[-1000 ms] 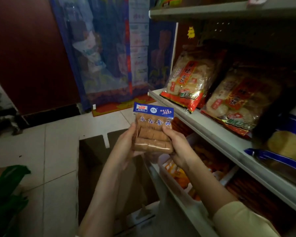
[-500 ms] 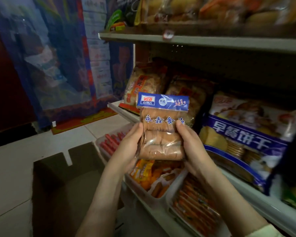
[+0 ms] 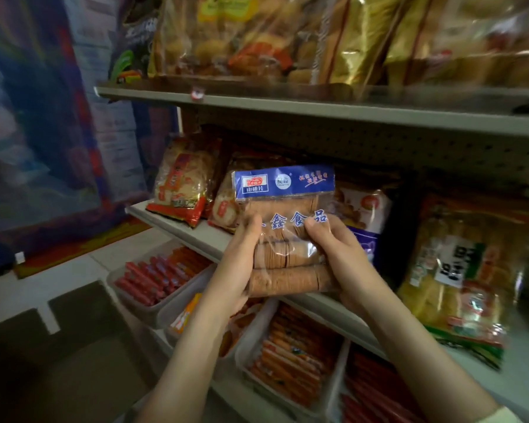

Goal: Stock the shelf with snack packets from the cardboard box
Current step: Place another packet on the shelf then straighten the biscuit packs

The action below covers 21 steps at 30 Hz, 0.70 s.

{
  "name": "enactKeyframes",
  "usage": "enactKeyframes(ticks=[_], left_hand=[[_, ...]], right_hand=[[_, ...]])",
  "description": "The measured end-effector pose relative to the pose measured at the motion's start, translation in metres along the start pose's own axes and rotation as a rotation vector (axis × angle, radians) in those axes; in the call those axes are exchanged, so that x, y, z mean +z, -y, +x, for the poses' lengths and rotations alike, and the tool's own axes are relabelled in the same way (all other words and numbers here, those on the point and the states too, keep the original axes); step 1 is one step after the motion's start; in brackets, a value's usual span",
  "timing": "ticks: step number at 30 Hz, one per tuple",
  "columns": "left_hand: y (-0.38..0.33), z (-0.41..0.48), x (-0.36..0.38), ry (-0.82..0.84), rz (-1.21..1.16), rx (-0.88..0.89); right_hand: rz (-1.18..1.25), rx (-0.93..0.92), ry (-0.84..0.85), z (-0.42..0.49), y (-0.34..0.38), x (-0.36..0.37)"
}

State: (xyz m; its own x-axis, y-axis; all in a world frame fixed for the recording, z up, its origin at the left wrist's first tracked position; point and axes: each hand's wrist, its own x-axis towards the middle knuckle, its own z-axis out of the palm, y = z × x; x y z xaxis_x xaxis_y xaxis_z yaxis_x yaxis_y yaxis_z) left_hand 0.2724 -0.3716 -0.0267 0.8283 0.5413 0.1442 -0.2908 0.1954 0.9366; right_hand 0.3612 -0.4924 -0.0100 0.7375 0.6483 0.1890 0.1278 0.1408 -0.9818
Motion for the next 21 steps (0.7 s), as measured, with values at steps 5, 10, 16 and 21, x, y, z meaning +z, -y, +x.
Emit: enactKeyframes(ticks=[5, 10, 16, 21], left_hand=[[0.004, -0.006, 0.047, 0.057, 0.151, 0.086], [0.015, -0.017, 0.101, 0.259, 0.194, 0.121], [0.036, -0.026, 0.172, 0.425, 0.231, 0.039], [0.046, -0.031, 0.229, 0.455, 0.305, 0.068]], right_hand=[[-0.03, -0.064, -0.051, -0.023, 0.025, -0.046], [-0.088, -0.114, -0.213, -0.057, 0.037, -0.099], [-0.113, -0.124, -0.379, -0.098, 0.043, -0.167], [-0.066, -0.078, -0.502, -0.108, 0.044, -0.217]])
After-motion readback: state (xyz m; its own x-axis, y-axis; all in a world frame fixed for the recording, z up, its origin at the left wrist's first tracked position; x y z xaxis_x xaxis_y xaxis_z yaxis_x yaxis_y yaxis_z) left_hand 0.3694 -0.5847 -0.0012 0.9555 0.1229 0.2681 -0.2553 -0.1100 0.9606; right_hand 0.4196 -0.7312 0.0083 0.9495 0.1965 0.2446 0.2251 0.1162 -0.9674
